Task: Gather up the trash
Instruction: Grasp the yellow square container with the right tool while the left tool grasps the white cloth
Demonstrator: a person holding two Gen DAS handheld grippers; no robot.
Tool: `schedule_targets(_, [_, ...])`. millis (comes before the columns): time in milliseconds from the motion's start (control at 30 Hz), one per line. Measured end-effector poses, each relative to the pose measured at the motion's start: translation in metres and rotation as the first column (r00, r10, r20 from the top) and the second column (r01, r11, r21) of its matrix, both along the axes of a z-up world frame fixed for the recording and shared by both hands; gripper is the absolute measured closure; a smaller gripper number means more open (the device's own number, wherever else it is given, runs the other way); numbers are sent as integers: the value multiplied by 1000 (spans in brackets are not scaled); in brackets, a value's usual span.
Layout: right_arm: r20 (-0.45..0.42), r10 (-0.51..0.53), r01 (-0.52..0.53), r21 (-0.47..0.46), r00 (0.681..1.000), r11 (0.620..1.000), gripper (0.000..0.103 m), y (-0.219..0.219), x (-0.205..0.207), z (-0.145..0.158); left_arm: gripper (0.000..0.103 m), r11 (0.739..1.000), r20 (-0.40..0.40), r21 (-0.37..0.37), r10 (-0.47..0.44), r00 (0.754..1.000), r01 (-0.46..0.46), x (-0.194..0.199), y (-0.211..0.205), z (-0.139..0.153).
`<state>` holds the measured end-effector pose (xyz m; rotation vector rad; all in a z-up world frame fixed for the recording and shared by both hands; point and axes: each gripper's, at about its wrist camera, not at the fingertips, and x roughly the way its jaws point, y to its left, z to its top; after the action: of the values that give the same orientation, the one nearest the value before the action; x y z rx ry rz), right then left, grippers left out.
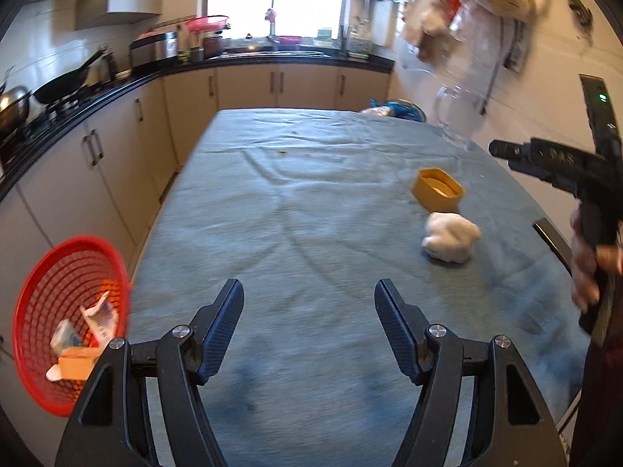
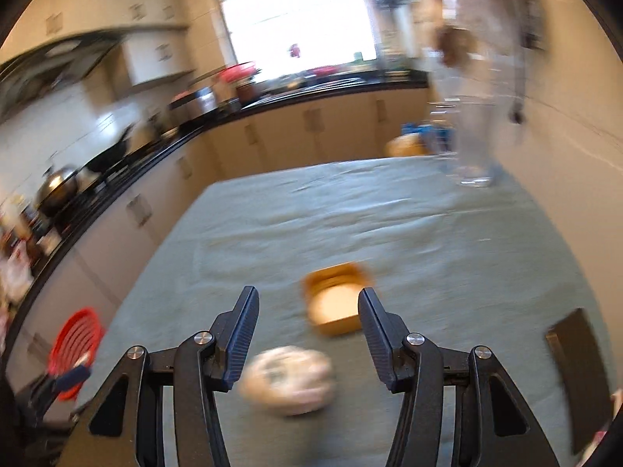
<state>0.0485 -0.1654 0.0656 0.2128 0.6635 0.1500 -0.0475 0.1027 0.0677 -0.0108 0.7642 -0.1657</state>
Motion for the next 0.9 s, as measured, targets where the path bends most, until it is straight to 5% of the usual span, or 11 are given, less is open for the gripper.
schedule_targets(133, [-95,-46,47,12,994,999,58,-32,27,-14,34,999,-22,-4,-53,998,53,10,-25,2])
schedule_targets(400, [-248,37,-29,37,968,999,78,-6,76,-58,34,990,-99,-52,-136,986,131,36,-63,-1])
schedule_targets(633, [-250,67,-69,-2,966,998,95,2,87,-73,34,983,-141,-114,-159,977,144,63,-81,-6])
schedule_targets(900, [-206,29,-27,13,978,1000,96,-11,81,-71,34,970,-202,-203,-174,964,133,94,-103,-15])
